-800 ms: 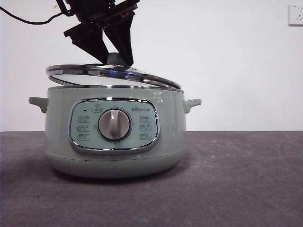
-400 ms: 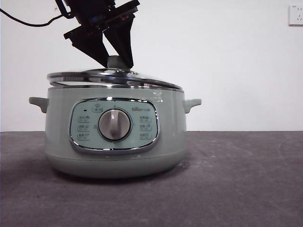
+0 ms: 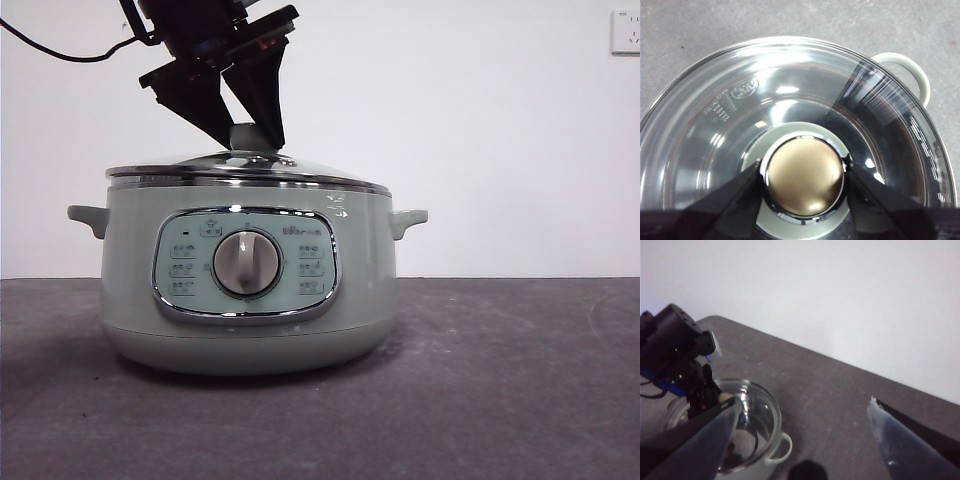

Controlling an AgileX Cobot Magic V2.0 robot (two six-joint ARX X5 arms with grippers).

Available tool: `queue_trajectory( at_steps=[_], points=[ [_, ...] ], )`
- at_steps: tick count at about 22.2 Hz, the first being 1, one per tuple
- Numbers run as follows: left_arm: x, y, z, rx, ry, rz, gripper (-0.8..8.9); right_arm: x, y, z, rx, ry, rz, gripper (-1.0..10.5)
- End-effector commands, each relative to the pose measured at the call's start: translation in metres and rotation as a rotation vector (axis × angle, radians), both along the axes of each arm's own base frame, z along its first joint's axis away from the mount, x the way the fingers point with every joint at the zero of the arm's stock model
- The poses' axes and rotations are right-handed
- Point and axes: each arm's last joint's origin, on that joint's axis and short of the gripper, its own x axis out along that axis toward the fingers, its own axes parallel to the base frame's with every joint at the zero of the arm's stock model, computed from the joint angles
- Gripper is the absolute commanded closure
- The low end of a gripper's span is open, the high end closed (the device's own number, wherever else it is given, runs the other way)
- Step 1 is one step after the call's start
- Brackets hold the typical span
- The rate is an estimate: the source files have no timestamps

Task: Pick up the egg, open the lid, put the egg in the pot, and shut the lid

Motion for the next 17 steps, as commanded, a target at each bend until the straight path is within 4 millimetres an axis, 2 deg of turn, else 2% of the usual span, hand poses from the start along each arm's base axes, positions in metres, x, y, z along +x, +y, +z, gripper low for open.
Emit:
queue_trajectory(
  at_steps=[1,4,5,7,17],
  points=[
    [0.006,-0.006,-0.018,0.017,0.054,0.004,6.90,0.000,0.000,-0.001,-0.002,0.014,0.001,5.1],
    [0.005,-0.005,-0.019,0.018,0.073,0.016,3.39,0.001,0.001,-0.006,-0.028,0.052,0.001,5.1],
    [0.005,-0.005,-0.019,0.021,0.077,0.016,2.75,0.000,0.001,-0.007,-0.034,0.065,0.000,5.1],
    [0.004,-0.005,-0.020,0.023,0.079,0.013,2.50,0.000,0.000,-0.011,-0.058,0.096,-0.001,5.1],
    [0.001,-0.002,-0.010,0.008,0.052,0.013,2.50,-0.001,-0.001,-0.019,-0.106,0.178,-0.007,5.1]
  ],
)
